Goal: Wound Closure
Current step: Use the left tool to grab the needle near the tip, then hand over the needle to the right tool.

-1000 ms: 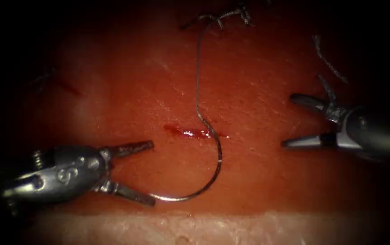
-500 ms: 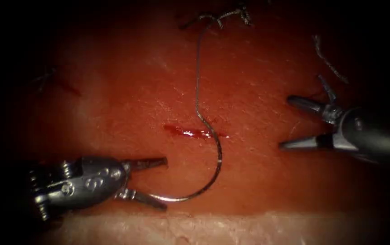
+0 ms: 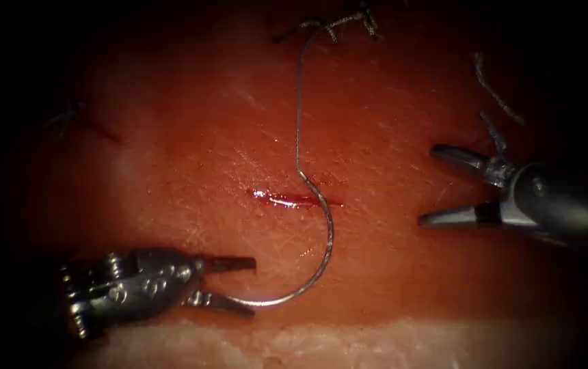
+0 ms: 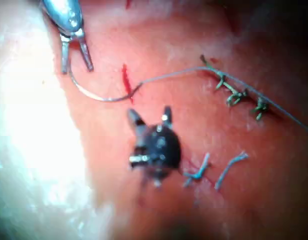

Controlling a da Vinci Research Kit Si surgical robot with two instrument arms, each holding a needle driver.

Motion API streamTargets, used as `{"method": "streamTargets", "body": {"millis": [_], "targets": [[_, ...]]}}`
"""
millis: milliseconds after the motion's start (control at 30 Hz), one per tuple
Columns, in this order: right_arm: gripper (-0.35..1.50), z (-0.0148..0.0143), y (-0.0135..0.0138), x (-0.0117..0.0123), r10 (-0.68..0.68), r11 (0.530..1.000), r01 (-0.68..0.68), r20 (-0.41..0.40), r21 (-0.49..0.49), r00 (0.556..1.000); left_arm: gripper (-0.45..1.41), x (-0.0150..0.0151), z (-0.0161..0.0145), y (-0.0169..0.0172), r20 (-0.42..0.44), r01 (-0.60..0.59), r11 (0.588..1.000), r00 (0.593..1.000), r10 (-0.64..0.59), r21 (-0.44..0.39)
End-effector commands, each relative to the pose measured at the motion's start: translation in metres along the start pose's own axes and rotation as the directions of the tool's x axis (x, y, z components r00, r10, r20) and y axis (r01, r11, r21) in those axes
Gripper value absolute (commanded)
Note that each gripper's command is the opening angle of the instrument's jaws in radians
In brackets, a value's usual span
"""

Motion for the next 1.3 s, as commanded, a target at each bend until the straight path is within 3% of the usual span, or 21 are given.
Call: {"method": "streamTargets", "body": {"millis": [33, 133, 333, 467, 500, 567, 733, 867, 933, 1300], "targets": [[0.89, 0.0008, 0.0001, -0.0001, -0.001, 1.000, 0.001, -0.002, 0.001, 1.000, -0.05, 0.0000, 0.0008, -0.0002, -0.002, -0.002, 1.000, 1.000, 0.002, -0.001], [0.89, 0.0008, 0.0001, 0.0000, -0.001, 1.000, 0.001, -0.002, 0.001, 1.000, -0.45, -0.0001, 0.0008, 0.0000, 0.007, -0.004, 1.000, 1.000, 0.004, -0.003], [0.89, 0.0008, 0.0001, -0.0001, 0.028, 1.000, -0.028, -0.001, 0.000, 1.000, -0.45, -0.0004, 0.0003, 0.0002, 0.013, -0.006, 1.000, 1.000, 0.006, 0.002], [0.87, 0.0009, 0.0002, -0.0004, 0.123, 0.992, -0.123, -0.012, -0.005, 0.992, -0.45, 0.0000, -0.0005, 0.0000, 0.024, -0.085, 0.995, 0.996, 0.084, 0.047], [0.86, 0.0010, 0.0003, -0.0004, 0.245, 0.970, -0.245, -0.055, 0.005, 0.968, -0.45, 0.0004, -0.0011, -0.0001, 0.037, -0.156, 0.984, 0.987, 0.153, 0.083], [0.84, 0.0011, 0.0003, -0.0004, 0.365, 0.930, -0.356, -0.122, 0.089, 0.923, -0.45, 0.0010, -0.0019, -0.0003, 0.056, -0.216, 0.969, 0.976, 0.210, 0.122], [0.84, 0.0024, 0.0002, 0.0001, 0.517, 0.851, -0.492, -0.131, 0.180, 0.846, -0.45, 0.0026, -0.0038, -0.0009, 0.122, -0.344, 0.918, 0.938, 0.325, 0.200], [0.84, 0.0033, 0.0008, 0.0008, 0.577, 0.810, -0.538, -0.152, 0.236, 0.802, -0.45, 0.0032, -0.0044, -0.0008, 0.193, -0.458, 0.854, 0.887, 0.420, 0.245], [0.86, 0.0036, 0.0011, 0.0010, 0.591, 0.799, -0.545, -0.165, 0.256, 0.789, -0.45, 0.0030, -0.0042, -0.0007, 0.210, -0.479, 0.842, 0.875, 0.436, 0.249], [0.86, 0.0057, 0.0016, 0.0028, 0.602, 0.790, -0.544, -0.189, 0.284, 0.776, -0.45, 0.0031, -0.0039, -0.0006, 0.217, -0.503, 0.828, 0.862, 0.459, 0.248]]}}
